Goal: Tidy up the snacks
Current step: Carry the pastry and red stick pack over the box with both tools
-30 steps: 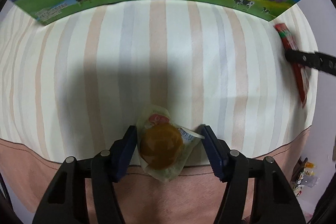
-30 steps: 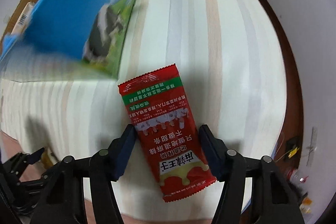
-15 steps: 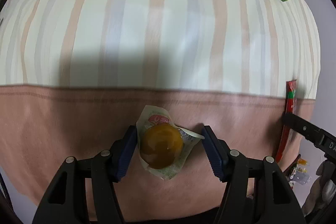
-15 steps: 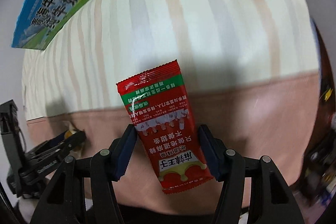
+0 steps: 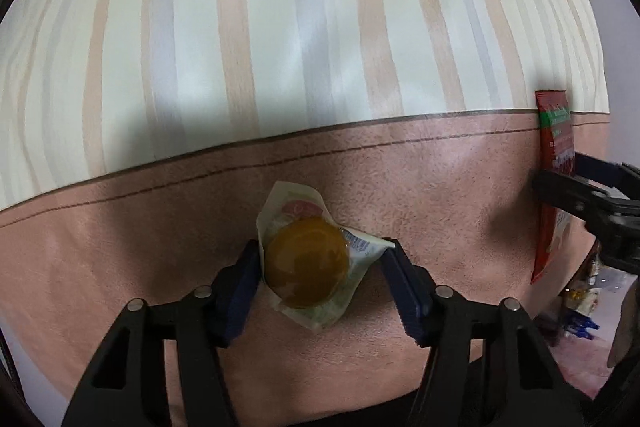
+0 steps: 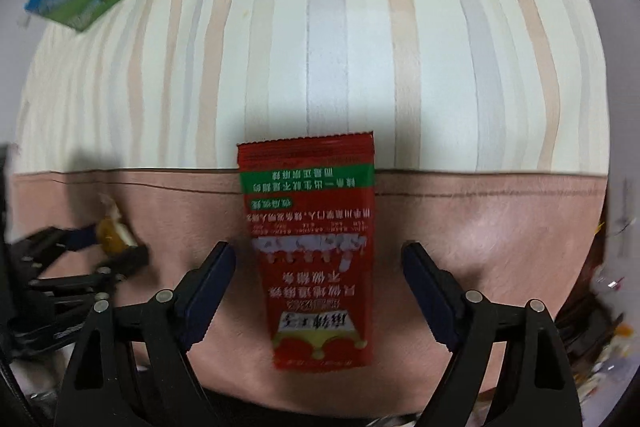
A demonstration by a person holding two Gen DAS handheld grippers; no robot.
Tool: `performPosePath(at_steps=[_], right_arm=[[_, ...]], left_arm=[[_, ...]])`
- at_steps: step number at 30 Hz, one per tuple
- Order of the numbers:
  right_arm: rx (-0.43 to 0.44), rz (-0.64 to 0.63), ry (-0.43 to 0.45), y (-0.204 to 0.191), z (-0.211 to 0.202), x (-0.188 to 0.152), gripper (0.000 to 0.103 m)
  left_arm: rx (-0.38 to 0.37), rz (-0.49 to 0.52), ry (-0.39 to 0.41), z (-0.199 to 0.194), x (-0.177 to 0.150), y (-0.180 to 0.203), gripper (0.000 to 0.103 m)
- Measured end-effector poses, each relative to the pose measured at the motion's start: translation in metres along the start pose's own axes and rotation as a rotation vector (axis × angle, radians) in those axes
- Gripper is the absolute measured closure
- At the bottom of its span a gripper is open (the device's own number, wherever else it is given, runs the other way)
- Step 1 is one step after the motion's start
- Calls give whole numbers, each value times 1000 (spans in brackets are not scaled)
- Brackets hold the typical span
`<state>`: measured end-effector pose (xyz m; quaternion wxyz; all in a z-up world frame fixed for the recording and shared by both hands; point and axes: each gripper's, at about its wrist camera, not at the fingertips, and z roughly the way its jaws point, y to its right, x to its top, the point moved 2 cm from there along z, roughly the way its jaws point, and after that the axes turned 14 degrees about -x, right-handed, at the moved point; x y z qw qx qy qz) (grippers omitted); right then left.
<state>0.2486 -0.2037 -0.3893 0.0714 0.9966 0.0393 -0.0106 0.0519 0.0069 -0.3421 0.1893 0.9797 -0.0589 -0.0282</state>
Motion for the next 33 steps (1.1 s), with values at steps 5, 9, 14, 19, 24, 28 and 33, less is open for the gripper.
performPosePath(at_steps=[5,9,14,19,24,28,33], right_arm=[[-30,43,46,-9,-7,-3,51],[41,81,53,-7,-22,-7,54],[133,106,70,0,-50,-9,54],[227,107,154,3,-105,10,54],[290,97,261,13,-169,43,54],[324,89,337,22,-214,93,54],[303,74,400,8,-249,167,54]], left_arm=[[-21,-56,50,-17,-4,-5,46],[-37,-83,69,-38,-16,-30,46],[-76,-97,115,-68,-8,-34,46],[-141,-82,195,-120,10,-21,47],[-191,-23,308,-187,45,0,47],[-206,19,377,-234,83,12,47],[-118,25,403,-267,149,0,47]])
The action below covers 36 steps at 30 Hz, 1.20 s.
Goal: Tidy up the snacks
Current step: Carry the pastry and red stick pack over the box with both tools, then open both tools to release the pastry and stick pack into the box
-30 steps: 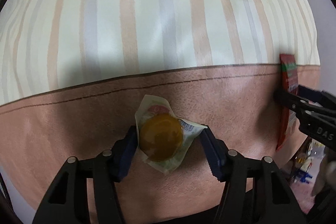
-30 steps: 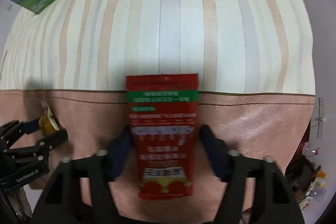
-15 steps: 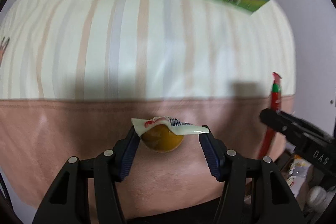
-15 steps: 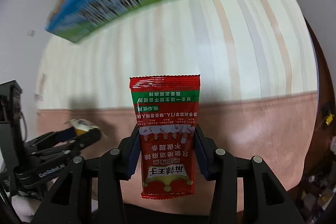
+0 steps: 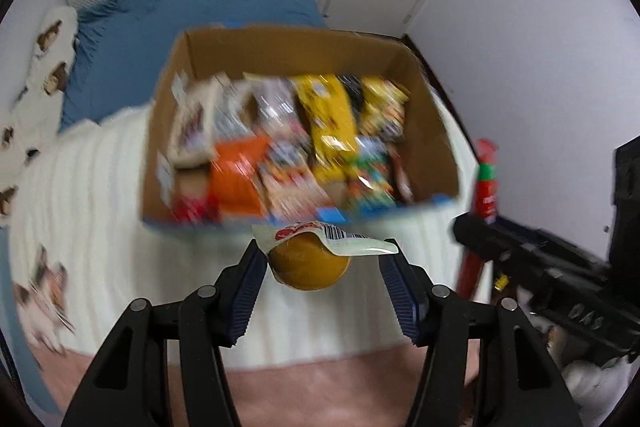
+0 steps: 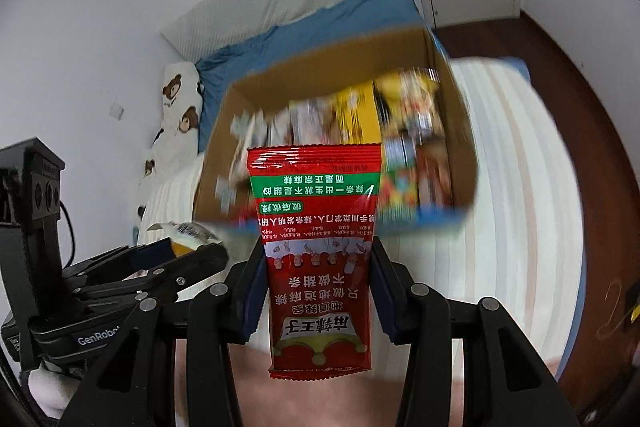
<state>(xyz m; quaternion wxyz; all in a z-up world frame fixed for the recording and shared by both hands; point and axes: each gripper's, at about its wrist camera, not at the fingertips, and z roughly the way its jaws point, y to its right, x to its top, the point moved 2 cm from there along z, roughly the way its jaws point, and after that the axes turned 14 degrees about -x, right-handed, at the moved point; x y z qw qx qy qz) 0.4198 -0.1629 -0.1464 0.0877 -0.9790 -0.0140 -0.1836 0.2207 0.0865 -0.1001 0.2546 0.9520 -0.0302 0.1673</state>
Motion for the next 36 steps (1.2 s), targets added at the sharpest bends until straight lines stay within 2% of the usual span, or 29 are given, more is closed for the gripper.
performPosePath(at_steps=[3,7,10,14,20,21,23,24,25,26,28,30,34,36], right_arm=[[-31,-17,16,-12,16,38,54],[-80,-44,-6,-26,50,83,54],[-110,-56,-38,-36,82,102,54],[-133,-54,-79,-37,111,100,54],[-134,-31,-164,-25,148,88,52],[-136,-22,-184,-22,153,86,46],[-149,-15,-204,-17,160,82,26],[-167,-18,-202,-15,160,81,11],[-171,-21,-194,-13,158,80,8],[-171,-22,-193,-12,157,80,8],[-184,-25,-190,-9,152,78,7],[-186,-28,-188,-7,146,77,5],[-213,-45,-175,-2,135,70,4],[-232,-60,-161,-1,130,66,4]], left_arm=[[68,-19,-22,17,27,-24,47],[189,-22,-97,42,48,-58,47],[244,-32,-157,62,56,-77,47],[279,-67,-217,89,51,-98,47],[244,-129,-261,107,42,-116,45],[238,-134,-266,109,40,-117,45],[231,-144,-267,112,37,-118,45],[229,-152,-263,112,36,-119,45],[219,-162,-257,112,35,-119,45],[202,-170,-251,111,34,-118,44],[190,-171,-231,108,34,-115,28],[187,-160,-207,104,35,-109,18],[191,-159,-181,97,39,-101,6],[200,-152,-159,92,42,-96,5]])
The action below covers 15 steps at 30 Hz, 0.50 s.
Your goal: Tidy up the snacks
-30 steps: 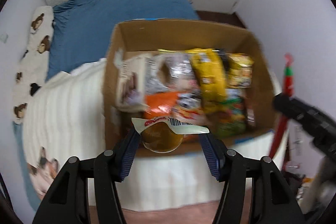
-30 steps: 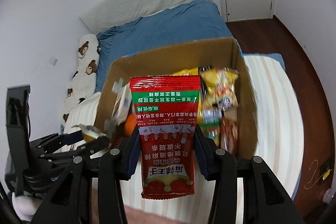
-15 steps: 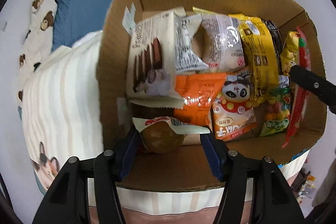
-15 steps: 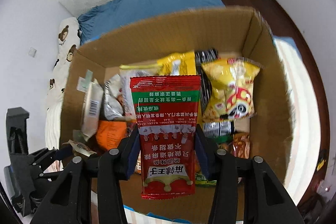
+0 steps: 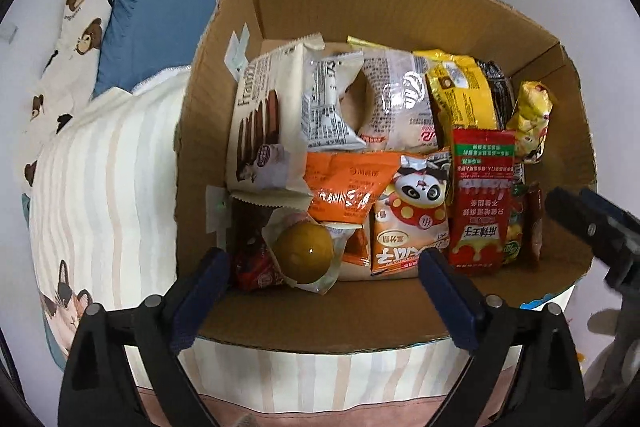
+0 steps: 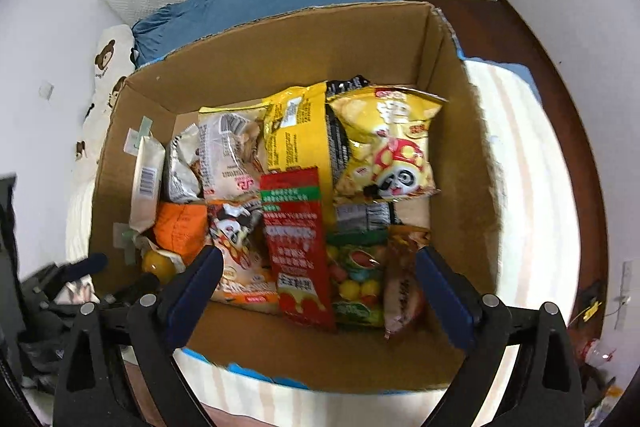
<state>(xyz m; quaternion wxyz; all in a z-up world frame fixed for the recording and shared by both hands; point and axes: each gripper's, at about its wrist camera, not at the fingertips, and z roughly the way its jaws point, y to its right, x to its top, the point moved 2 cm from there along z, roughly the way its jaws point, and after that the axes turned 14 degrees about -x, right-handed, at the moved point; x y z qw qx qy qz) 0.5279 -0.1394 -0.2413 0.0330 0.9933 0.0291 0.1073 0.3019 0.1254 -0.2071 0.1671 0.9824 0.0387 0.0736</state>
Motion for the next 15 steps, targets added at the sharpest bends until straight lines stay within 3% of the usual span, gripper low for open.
performPosePath(at_steps=[8,15], right_arm=[[-60,-24,60,7,-14,-25,4],[-62,18,81,18,-17,-42,4]], left_arm=[[15,31,102,-16,-7,17,5],[38,39,193,-29,-17,25,5]])
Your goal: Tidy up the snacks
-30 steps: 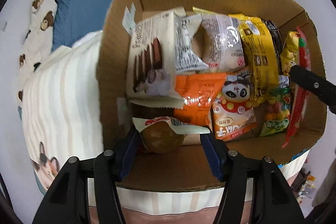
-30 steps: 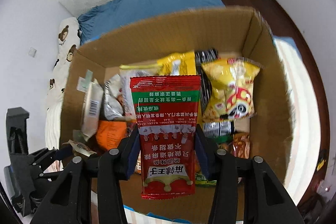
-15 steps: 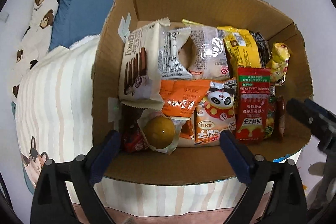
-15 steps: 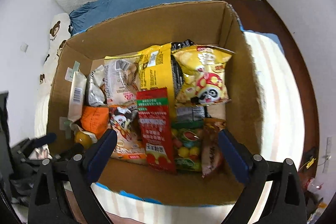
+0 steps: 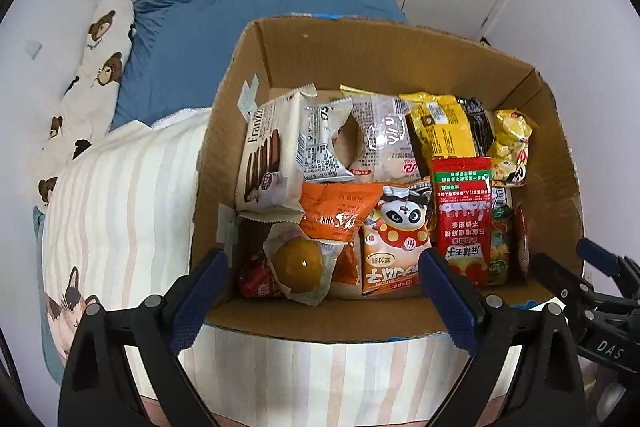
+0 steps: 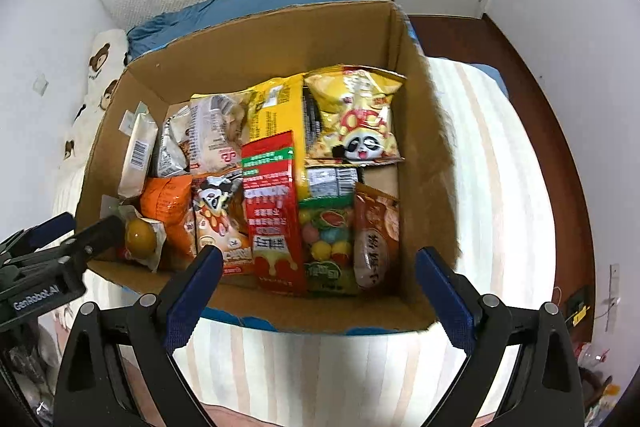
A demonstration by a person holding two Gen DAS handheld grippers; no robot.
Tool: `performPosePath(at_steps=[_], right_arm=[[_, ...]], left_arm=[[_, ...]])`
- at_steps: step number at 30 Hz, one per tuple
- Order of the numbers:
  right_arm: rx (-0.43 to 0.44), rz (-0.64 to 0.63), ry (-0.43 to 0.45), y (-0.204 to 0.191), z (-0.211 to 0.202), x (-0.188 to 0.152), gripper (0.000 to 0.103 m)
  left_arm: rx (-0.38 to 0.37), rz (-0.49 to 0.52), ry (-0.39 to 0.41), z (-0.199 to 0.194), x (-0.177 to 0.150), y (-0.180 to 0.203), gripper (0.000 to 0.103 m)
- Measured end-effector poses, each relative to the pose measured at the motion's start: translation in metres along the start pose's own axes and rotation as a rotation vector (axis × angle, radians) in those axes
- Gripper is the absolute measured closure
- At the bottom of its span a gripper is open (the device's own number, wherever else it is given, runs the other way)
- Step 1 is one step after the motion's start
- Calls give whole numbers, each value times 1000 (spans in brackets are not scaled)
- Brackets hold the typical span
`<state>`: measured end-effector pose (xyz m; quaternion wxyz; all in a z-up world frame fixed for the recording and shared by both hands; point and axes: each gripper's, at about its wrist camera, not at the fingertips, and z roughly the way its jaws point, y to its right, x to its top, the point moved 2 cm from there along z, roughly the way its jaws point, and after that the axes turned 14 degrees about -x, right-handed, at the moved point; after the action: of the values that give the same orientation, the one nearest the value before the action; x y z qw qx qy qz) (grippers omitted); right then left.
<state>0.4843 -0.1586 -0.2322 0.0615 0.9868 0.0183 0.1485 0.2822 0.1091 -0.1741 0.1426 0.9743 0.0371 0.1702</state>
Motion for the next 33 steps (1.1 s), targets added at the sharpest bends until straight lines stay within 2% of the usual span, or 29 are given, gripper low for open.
performPosePath(at_steps=[6,12,20,26,33], right_arm=[[-8,18,16,8,-2,-6,2],[-2,19,59,12,-21,-11,2],[14,29,198,21,-85,-38,2],[7,43,318,32,-148,-75,1],[30,44,386,44,-205,-122,1]], left_arm=[[25,32,34,-8,-7,8,5],[16,43,66,-21,-14,14,5],[0,75,167,-67,-41,35,5],[-4,120,277,-123,-76,58,5],[6,154,367,-175,-116,74,5]])
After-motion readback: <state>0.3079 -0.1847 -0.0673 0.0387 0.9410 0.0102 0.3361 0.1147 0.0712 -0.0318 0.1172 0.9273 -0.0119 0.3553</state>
